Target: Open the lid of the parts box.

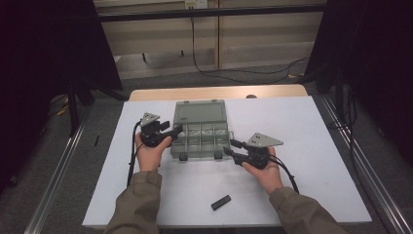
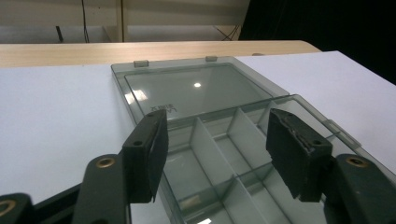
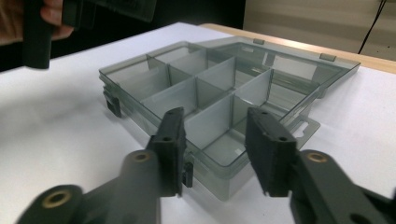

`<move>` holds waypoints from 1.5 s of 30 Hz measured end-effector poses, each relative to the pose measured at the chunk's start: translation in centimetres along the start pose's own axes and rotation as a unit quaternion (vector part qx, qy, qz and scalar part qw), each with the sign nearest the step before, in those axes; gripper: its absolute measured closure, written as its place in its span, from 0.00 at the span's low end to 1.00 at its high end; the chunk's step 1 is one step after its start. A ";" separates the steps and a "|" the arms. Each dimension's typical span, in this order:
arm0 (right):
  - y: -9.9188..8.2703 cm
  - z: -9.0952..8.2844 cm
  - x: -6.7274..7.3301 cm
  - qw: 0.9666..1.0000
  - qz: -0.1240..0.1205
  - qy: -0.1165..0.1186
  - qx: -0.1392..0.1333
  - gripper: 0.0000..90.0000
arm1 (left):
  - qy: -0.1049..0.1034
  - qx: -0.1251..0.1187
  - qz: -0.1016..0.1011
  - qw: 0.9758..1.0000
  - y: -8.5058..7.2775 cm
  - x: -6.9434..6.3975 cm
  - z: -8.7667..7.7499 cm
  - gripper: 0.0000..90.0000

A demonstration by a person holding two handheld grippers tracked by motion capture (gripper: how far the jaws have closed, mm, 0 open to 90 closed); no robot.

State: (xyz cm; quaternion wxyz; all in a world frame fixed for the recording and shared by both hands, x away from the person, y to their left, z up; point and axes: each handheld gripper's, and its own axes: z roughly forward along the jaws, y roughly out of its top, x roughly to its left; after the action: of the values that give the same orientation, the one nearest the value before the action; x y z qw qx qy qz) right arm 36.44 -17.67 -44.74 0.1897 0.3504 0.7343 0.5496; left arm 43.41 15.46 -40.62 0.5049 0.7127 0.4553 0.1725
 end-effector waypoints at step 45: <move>-1.8 -10.3 -1.0 0.997 0.018 -0.045 -0.061 0.08 | -0.086 0.043 0.069 0.993 -3.8 -5.7 -2.5 0.14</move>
State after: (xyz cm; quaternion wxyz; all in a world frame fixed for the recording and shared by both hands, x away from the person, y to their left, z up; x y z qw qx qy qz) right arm 29.73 -25.64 -43.21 0.2336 0.3757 0.6837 0.5803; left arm 36.89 12.48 -41.67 0.4984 0.7754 0.3671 0.1253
